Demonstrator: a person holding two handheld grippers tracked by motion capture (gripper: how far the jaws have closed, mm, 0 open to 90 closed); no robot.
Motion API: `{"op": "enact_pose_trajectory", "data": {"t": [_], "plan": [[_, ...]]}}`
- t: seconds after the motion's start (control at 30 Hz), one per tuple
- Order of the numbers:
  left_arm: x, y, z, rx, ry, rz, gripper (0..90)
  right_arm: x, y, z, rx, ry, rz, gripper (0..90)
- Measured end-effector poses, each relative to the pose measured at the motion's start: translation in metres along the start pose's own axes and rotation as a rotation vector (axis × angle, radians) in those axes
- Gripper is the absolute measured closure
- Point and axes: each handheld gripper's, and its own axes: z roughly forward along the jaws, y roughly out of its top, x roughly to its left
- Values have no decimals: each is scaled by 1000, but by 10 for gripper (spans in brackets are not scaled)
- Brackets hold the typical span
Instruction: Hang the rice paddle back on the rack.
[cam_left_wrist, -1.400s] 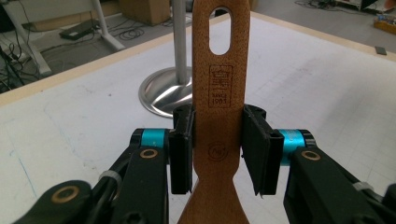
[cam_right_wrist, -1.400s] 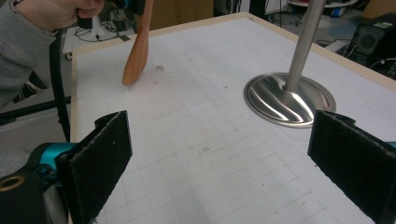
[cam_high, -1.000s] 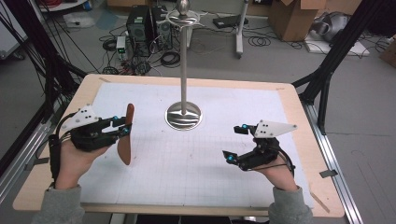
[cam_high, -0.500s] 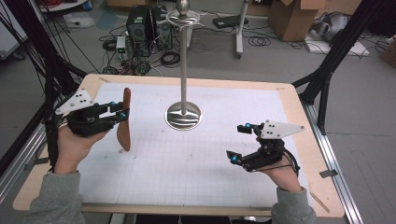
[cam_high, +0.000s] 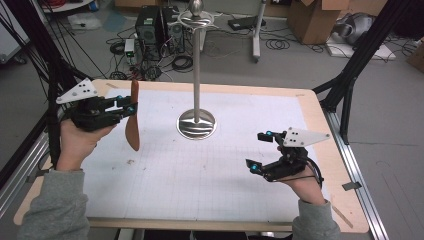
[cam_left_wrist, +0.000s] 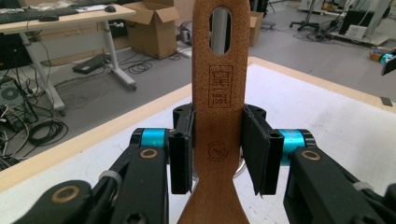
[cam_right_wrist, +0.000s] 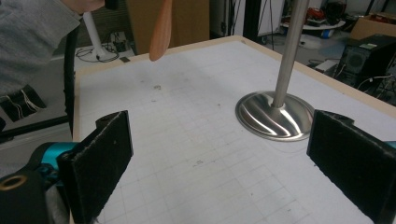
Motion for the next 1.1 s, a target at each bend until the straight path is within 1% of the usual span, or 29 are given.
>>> {"op": "enact_pose_trajectory", "data": {"t": [0.2,0.3,0.33,0.4,0.43,0.47,0.57,0.6,0.67,0.77,0.87,1.0,1.1], "plan": [[3,8,2,-3,-11,-6,652,0,0,-2,-1,-7,4,56],[3,15,3,-6,-20,-7,652,-1,0,-2,-1,-12,8,56],[2,18,4,-4,-16,-1,652,-1,0,-2,-1,-12,8,56],[2,23,7,-5,-24,2,652,-1,0,-3,1,-15,11,56],[2,25,8,-8,-26,-3,652,-2,0,-2,-1,-13,13,56],[3,27,8,-7,-29,2,652,-2,0,-3,-1,-14,12,56],[6,35,11,-11,-33,1,652,-4,-1,-3,-4,-14,12,56],[6,38,12,-23,-40,-8,652,-4,-1,-3,-2,-13,14,56],[8,42,14,-23,-39,0,652,-5,-1,-4,-6,-16,15,56],[11,48,18,-28,-47,-5,652,-6,-2,-6,-9,-20,23,56],[14,53,22,-24,-46,-7,652,-8,-3,-8,-9,-24,28,55],[18,63,26,-12,-46,5,652,-9,-4,-9,-8,-26,32,55],[21,72,27,-24,-55,0,652,-9,-5,-10,-4,-24,31,56]]}}
